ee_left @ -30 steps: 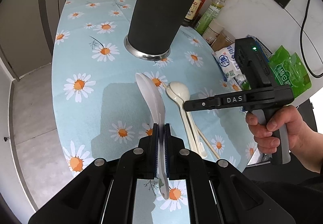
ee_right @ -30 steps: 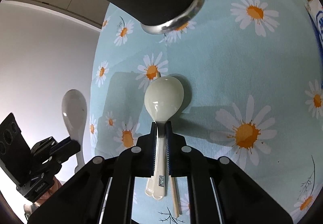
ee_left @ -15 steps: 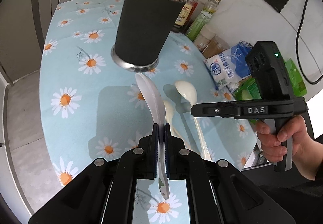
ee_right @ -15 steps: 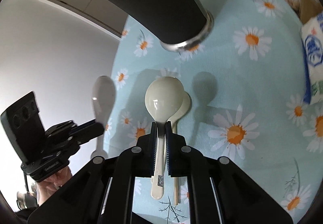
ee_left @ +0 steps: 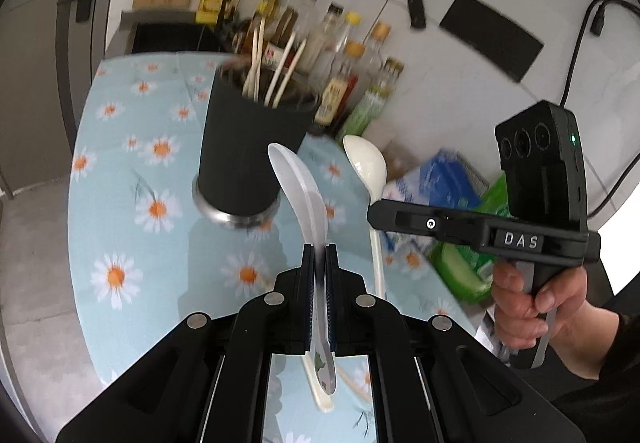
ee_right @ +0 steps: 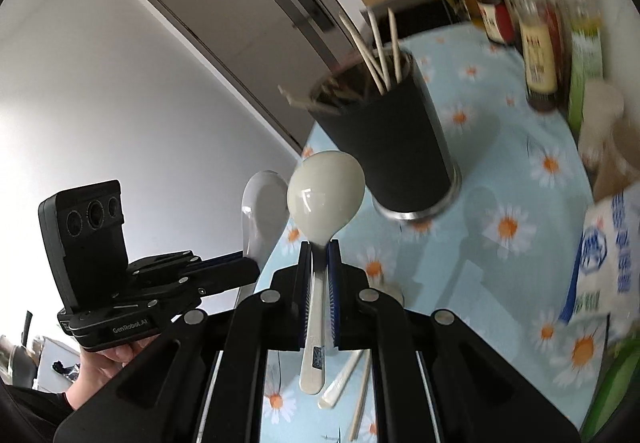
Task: Organize utensils
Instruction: 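Carry both spoons upright with both grippers over the black holder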
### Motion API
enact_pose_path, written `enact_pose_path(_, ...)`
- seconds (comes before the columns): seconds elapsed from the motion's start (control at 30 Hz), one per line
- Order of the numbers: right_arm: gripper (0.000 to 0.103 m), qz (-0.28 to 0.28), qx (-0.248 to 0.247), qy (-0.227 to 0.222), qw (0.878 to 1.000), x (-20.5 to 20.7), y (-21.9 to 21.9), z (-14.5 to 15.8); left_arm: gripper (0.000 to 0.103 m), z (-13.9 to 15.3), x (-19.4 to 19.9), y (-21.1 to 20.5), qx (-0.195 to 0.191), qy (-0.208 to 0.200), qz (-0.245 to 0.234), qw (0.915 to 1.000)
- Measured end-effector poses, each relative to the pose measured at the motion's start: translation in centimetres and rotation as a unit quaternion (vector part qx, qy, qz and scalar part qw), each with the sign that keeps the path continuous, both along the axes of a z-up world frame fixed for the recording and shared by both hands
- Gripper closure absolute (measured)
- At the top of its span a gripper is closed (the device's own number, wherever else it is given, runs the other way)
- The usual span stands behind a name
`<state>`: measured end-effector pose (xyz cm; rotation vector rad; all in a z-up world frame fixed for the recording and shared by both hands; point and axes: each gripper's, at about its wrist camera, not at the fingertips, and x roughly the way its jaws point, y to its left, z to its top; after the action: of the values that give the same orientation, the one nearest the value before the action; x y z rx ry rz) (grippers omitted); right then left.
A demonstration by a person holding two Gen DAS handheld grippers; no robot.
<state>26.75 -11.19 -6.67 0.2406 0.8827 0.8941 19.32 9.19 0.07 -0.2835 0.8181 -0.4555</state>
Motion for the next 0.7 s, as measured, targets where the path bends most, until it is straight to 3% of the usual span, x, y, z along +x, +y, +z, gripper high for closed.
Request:
enact_pose_path(0.33, 0.094, -0.012, 0.023, -0.069, 0.997, 2.3, -0.7, 4.8, 0.099, 4.4, 2.0, -0.4, -0.025, -0.081, 0.011, 0.9963)
enact_pose_path(0.7, 0.094, -0.043, 0.055, -0.130, 0.989, 5.7, -0.7, 8.4, 0.099, 7.7, 5.0, -0.3, -0.042, -0.170, 0.047, 0.9835)
